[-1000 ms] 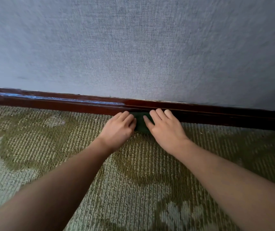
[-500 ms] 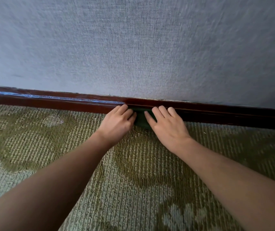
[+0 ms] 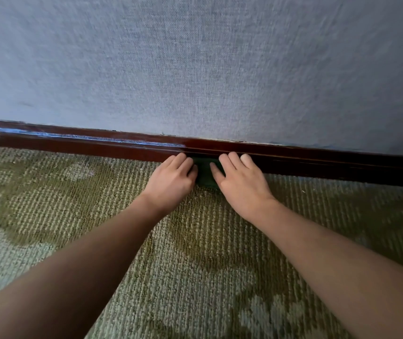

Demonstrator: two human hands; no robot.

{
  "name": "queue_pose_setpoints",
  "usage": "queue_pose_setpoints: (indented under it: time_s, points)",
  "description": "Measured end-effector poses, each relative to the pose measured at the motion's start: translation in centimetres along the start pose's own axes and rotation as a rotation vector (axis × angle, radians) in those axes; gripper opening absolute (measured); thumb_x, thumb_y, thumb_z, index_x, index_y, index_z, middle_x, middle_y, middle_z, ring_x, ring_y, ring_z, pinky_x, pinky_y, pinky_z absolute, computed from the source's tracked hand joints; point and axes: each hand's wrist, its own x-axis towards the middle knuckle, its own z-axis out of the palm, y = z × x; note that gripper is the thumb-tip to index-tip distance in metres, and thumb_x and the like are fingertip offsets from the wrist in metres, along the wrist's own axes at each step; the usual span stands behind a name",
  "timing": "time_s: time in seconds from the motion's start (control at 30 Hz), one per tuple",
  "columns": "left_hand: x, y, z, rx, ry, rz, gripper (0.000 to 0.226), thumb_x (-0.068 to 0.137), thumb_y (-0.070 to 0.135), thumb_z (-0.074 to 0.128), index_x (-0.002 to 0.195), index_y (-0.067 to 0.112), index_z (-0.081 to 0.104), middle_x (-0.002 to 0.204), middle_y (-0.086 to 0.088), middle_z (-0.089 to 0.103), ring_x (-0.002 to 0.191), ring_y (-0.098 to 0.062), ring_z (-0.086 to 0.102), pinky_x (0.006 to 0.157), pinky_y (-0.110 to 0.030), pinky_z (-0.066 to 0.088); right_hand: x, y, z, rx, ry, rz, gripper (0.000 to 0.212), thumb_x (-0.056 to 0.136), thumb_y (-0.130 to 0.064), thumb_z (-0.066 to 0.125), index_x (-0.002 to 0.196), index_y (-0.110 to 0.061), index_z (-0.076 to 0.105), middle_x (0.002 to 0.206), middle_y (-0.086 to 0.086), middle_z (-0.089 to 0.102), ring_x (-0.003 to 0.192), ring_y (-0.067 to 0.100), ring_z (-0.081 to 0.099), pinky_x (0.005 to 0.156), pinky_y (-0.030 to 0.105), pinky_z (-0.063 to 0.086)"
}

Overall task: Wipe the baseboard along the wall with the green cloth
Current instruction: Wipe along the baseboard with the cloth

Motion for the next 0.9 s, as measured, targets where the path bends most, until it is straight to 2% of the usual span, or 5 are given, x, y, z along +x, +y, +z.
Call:
queue_pose_setpoints:
  time_s: [0.17, 0.3, 0.43, 0.77, 0.9]
  points:
    - [0.1, 0.0, -1.4, 0.011, 0.090, 0.013, 0.018, 0.073, 0.002, 0.057, 0.082, -0.005, 0.071, 0.067, -0.012, 0.060, 0.063, -0.028, 0.060, 0.055, -0.029, 0.048, -0.7, 1.1, -1.2, -0.048, 0.077, 0.038, 0.050, 0.077, -0.017, 0.039, 0.123, -0.024, 0.058, 0.094, -0.005, 0.055, 0.088, 0.014, 0.053, 0.074, 0.026, 0.040]
    - [0.7, 0.1, -2.6, 0.017, 0.122, 0.030, 0.028, 0.058, -0.002, 0.074, 0.085, -0.007, 0.070, 0.069, -0.014, 0.061, 0.064, -0.029, 0.060, 0.056, -0.030, 0.050, -1.2, 2.2, -1.9, -0.090, 0.105, 0.065, 0.050, 0.076, -0.017, 0.045, 0.123, -0.022, 0.058, 0.094, -0.003, 0.057, 0.088, 0.016, 0.054, 0.074, 0.027, 0.041]
    - [1.5, 0.2, -3.3, 0.024, 0.181, 0.048, 0.018, 0.071, -0.001, 0.059, 0.084, -0.007, 0.070, 0.069, -0.014, 0.061, 0.064, -0.029, 0.060, 0.057, -0.030, 0.050, -1.6, 3.0, -2.6, -0.086, 0.093, 0.088, 0.044, 0.076, -0.023, 0.060, 0.120, -0.024, 0.061, 0.094, -0.004, 0.060, 0.087, 0.014, 0.057, 0.074, 0.026, 0.043]
    - [2.4, 0.1, -3.1, -0.021, 0.113, 0.044, 0.028, 0.055, -0.001, 0.081, 0.081, -0.007, 0.071, 0.068, -0.013, 0.064, 0.066, -0.030, 0.063, 0.057, -0.031, 0.052, -1.1, 3.5, -2.7, -0.037, -0.001, 0.093, 0.047, 0.093, -0.013, 0.039, 0.140, -0.011, 0.032, 0.116, 0.006, 0.045, 0.107, 0.024, 0.043, 0.089, 0.034, 0.035]
    - [2.5, 0.0, -2.2, -0.027, 0.125, 0.041, 0.018, 0.074, 0.001, 0.056, 0.081, -0.006, 0.070, 0.068, -0.012, 0.062, 0.065, -0.029, 0.061, 0.058, -0.031, 0.051, -1.2, 3.3, -2.3, -0.064, 0.006, 0.084, 0.047, 0.091, -0.017, 0.044, 0.137, -0.015, 0.039, 0.109, 0.001, 0.052, 0.100, 0.019, 0.050, 0.083, 0.030, 0.040]
